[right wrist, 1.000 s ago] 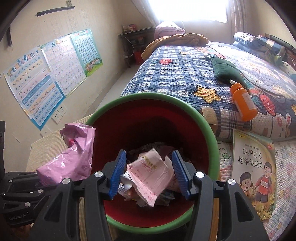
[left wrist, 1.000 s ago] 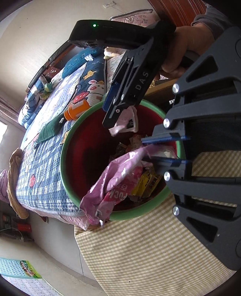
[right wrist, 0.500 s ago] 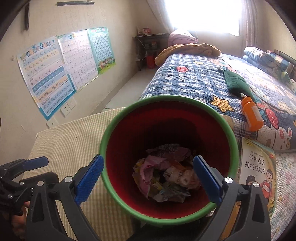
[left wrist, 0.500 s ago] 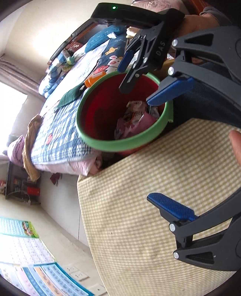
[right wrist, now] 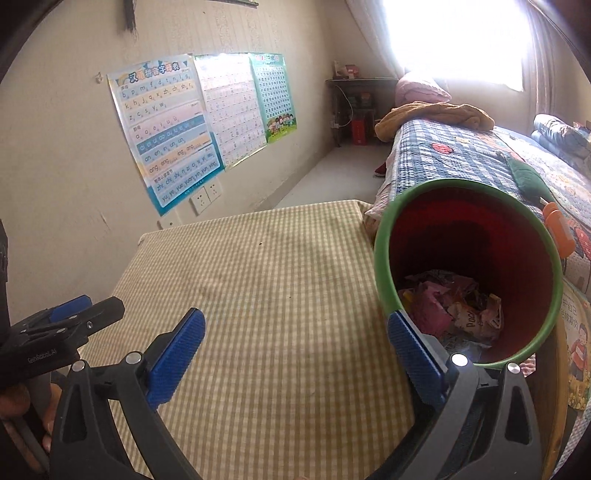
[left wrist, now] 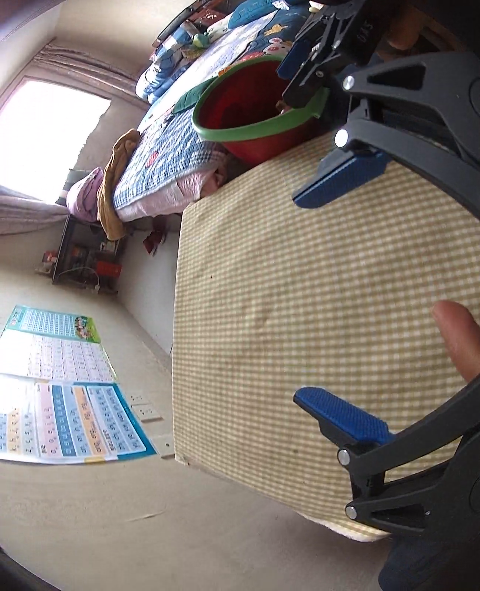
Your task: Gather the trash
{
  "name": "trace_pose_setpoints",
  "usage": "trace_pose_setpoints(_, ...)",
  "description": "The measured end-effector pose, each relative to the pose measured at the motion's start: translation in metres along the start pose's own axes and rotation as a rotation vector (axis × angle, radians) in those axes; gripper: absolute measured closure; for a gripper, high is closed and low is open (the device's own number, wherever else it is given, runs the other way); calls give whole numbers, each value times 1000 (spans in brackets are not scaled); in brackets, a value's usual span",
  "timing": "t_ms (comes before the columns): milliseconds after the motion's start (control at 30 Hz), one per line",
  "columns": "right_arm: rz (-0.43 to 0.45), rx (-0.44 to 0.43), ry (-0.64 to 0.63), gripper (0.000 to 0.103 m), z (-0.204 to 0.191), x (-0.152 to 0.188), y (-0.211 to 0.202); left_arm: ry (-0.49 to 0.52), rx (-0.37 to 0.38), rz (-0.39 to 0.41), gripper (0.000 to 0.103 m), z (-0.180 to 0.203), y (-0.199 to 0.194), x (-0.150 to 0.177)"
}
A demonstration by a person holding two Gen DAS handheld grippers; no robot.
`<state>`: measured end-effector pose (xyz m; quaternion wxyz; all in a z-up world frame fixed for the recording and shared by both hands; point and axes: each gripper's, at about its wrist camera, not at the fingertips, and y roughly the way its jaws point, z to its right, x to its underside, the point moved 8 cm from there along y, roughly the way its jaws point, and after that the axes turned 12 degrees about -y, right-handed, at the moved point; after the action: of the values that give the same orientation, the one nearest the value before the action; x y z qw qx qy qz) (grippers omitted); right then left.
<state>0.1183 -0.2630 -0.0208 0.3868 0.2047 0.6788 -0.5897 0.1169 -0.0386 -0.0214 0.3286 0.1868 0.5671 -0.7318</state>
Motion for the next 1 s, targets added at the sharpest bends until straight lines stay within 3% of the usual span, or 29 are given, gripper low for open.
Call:
trace_pose_setpoints(233, 33, -18, -99, 7, -34, 5, 3, -33, -110, 46, 5, -49, -13, 20)
trace_pose_setpoints(367, 16, -26, -137, 7, -43, 12, 11, -51, -109, 74, 5, -60, -15, 26)
trace_pose_setpoints(1000, -2, 7, -194, 7, -47, 22, 19, 15, -117, 105, 5, -46, -14, 29)
